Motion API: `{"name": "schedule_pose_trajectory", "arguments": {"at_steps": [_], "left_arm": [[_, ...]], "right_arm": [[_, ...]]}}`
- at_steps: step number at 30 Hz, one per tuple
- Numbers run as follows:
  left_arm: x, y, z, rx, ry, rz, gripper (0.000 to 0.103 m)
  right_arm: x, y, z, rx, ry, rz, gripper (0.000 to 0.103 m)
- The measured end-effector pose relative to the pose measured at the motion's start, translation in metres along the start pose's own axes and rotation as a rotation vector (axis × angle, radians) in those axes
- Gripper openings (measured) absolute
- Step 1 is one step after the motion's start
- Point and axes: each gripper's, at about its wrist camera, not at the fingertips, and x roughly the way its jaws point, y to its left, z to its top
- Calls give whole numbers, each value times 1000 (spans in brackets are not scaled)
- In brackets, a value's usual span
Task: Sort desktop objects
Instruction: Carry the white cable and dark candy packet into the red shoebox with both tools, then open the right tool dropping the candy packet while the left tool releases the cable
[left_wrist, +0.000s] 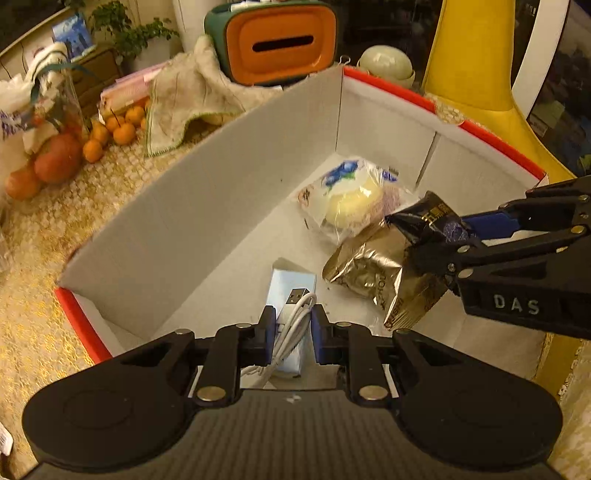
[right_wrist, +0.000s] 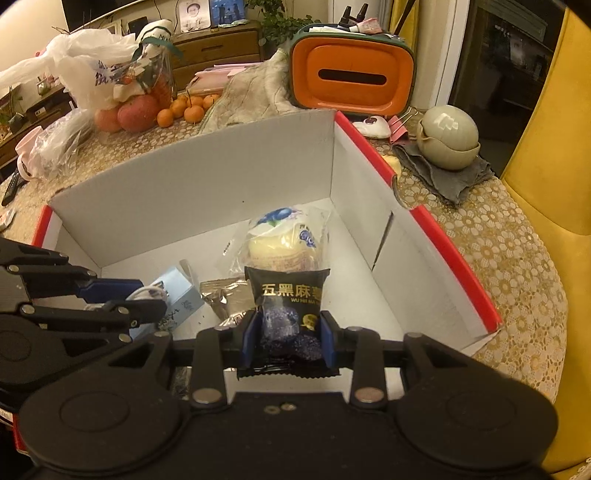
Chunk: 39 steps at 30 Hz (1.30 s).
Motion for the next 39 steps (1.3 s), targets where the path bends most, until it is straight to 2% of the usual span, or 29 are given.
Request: {"name": "schedule_pose_trajectory", "arguments": {"at_steps": [7,16,28,39], "left_arm": [[-4,3,-4,-20,-6,-27,19],[-26,5,-9,-36,-37,-51,24],[-80,16,-26,-65,-108,-74,26],[-125,27,-48,-89,-174,-78,26]], "right_arm": [[-1,3,-1,-3,7,-13,39],[-14,9,-2,1,-7,-11,53],[-54,23,-6,2,-60,14,53],[-89,55,-16,-41,-88,24,53]]}}
